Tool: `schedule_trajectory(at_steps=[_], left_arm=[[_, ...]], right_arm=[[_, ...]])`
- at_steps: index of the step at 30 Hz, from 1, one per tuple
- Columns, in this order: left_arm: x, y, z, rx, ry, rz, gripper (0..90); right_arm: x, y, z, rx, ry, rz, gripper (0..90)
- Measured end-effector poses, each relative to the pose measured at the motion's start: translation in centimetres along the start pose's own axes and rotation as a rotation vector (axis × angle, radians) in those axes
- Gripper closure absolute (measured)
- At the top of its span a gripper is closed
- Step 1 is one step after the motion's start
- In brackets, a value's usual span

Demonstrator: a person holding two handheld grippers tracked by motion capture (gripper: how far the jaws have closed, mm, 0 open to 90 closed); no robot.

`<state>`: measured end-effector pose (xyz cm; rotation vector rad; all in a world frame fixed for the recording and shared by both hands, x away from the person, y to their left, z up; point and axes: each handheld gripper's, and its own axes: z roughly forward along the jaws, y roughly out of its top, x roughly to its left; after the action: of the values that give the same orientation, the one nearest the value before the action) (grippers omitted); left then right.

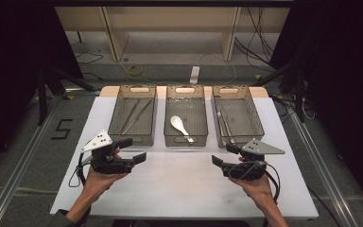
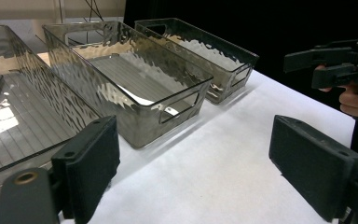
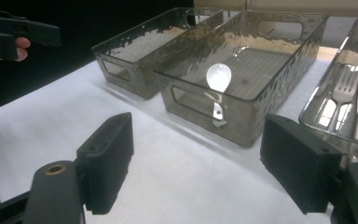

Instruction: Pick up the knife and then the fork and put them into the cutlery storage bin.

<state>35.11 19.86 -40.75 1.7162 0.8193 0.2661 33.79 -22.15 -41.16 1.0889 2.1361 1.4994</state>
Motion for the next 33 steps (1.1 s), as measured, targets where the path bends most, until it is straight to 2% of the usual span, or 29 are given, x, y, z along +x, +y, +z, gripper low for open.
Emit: schedule_trajectory(at_steps=[5, 7, 11, 18, 33], left_arm=[[-0.1, 0.0, 0.0, 0.001, -0.011, -0.007, 15.6], [-0.2, -0.1, 0.1, 0.007, -0.017, -0.002, 15.6], [-0.4, -0.2, 0.2, 0.012, -0.021, -0.002, 15.6], [-0.5, -0.3, 0.0, 0.009, -0.029, -0.016, 15.6], [-0.9, -0.5, 0.1, 0.018, -0.036, -0.013, 15.6]], right_arm=[[0.2, -1.0, -0.3, 0.002, -0.01, -0.013, 26.5], [0.4, -1.2, -0.4, 0.003, -0.028, -0.02, 26.0], [0.7, -1.5, -0.6, 0.001, -0.027, -0.031, 25.3], [0.9, -2.3, -0.8, 0.012, -0.015, -0.027, 23.7], [0.5, -3.1, -1.5, 0.026, -0.042, 0.009, 22.9]])
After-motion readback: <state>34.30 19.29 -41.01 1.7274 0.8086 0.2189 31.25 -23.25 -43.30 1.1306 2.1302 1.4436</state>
